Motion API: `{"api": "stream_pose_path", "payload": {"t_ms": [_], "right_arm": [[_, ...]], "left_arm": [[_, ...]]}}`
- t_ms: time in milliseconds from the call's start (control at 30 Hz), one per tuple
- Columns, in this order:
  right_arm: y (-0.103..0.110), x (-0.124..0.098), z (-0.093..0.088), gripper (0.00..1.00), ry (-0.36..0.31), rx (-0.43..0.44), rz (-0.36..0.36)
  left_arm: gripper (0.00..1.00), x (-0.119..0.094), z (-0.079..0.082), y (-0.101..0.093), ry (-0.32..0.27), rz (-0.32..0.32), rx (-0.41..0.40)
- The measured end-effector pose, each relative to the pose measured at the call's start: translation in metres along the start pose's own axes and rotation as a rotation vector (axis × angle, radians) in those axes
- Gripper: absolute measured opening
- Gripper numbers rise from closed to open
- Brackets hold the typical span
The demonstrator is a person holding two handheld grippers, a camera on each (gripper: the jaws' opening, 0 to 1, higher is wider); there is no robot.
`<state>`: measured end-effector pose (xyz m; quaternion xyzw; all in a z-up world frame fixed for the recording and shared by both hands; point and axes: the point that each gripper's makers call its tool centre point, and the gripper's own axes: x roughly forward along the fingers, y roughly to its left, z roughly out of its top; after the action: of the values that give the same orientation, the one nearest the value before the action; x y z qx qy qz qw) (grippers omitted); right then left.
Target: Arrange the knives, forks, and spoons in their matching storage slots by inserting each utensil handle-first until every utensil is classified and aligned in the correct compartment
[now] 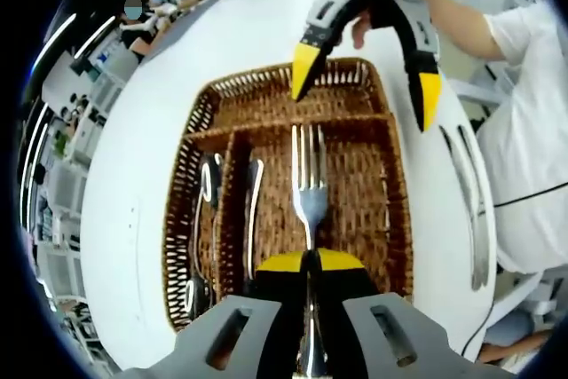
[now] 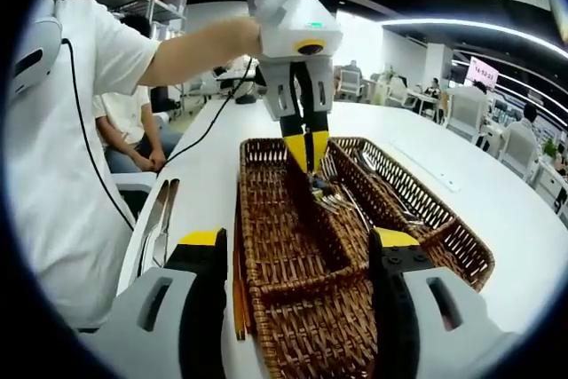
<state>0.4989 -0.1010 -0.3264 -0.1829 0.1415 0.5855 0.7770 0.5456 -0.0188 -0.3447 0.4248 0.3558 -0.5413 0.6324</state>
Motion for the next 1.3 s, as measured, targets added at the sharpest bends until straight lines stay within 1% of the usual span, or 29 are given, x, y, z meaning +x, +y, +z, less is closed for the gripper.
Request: {"api": "stream_pose_path", "payload": {"t_ms": [200,300,433,633,733,1033,1300], "right_arm": [[-0.002,0.001,-0.004,0.67,0.004,0.006,-0.001],[-0.002,0.001,-0.006,0.67,0.006,0.009,0.001],[-0.004,0.001,-0.008,0.67,0.009,0.016,-0.002],[-0.005,0.003,-0.011,0.67,0.018,0.019,-0.002],[-0.005,0.004,-0.011,0.67,0.019,0.02,-0.001],[-0.005,0.007,-0.01,0.67,0.024,0.019,0.003],[-0.005,0.009,-0.01,0.67,0.026,0.02,0.003]], "left_arm": [[0.01,0.01,-0.001,0.01,0.001,0.003,-0.005],[0.01,0.017,0.0,0.011,-0.006,-0.007,0.002],[0.01,0.023,0.001,0.016,-0.01,0.0,0.008],[0.01,0.034,-0.004,0.018,-0.005,-0.01,0.004],[0.01,0.041,-0.008,0.021,0.001,-0.002,0.006],[0.01,0.046,-0.01,0.022,-0.012,-0.011,0.004],[0.02,0.054,-0.01,0.023,-0.008,-0.017,0.006]]}}
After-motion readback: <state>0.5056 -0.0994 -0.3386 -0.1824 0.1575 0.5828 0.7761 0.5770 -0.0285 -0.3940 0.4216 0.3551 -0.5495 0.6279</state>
